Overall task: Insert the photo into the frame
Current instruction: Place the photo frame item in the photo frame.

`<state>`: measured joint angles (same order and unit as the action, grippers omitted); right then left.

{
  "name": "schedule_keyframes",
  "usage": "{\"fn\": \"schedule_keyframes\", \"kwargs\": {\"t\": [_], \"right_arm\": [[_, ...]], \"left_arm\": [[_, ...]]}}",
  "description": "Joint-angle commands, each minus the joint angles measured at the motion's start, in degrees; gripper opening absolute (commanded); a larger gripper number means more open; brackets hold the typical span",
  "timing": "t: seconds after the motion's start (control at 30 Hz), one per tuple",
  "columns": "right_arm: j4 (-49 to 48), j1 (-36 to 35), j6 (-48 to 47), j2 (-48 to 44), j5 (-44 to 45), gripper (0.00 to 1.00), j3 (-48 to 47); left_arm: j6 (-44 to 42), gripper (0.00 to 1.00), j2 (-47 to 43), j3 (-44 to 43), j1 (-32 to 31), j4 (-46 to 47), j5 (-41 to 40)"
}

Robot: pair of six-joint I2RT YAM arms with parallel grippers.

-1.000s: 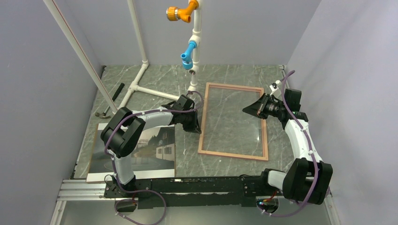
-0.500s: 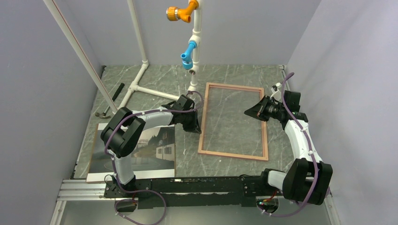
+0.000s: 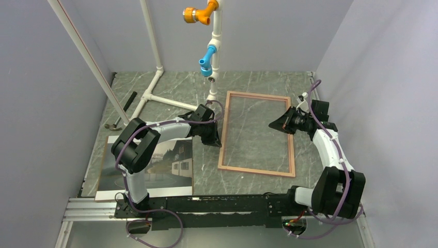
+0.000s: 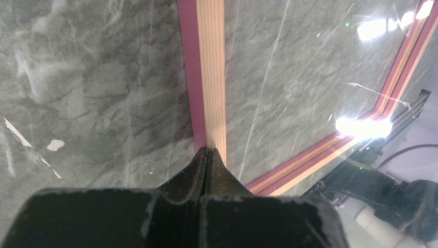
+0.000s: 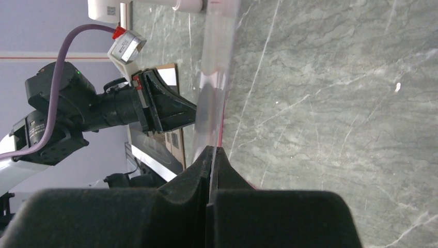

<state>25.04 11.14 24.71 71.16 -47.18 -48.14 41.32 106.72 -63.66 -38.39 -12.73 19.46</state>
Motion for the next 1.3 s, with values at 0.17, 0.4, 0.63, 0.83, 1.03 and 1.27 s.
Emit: {"fn": "schedule_keyframes", "kwargs": {"t": [0.17,0.4,0.63,0.83,1.03,1.27], "right_arm": [[6.68,-0.98,-4.30,4.67,-0.09,0.00,-2.01],[11.16,-1.00,-5.61,7.24,5.43,0.00,-5.56],[14.13,-1.10,-6.13,7.55,9.43,0.00,-7.35],[12.15,-1.04,-5.83,8.09,10.22,0.00,-5.00],[9.29,-1.12,-5.28,8.69,8.73,0.00,-3.41],[7.08,-2.09,-5.49,7.73,5.88,0.00,-3.23]], "left_arm": [[-2.30,0.00,4.24,1.12,-1.45,-2.19,-5.50],[-2.38,0.00,4.12,1.25,-1.59,-2.13,-5.65],[-2.47,0.00,4.06,1.32,-1.58,-2.04,-5.58],[-2.47,0.00,3.98,1.39,-1.59,-1.86,-5.41],[-2.55,0.00,4.19,1.28,-1.57,-1.95,-5.29],[-2.62,0.00,4.25,1.17,-1.55,-1.95,-5.23]]}}
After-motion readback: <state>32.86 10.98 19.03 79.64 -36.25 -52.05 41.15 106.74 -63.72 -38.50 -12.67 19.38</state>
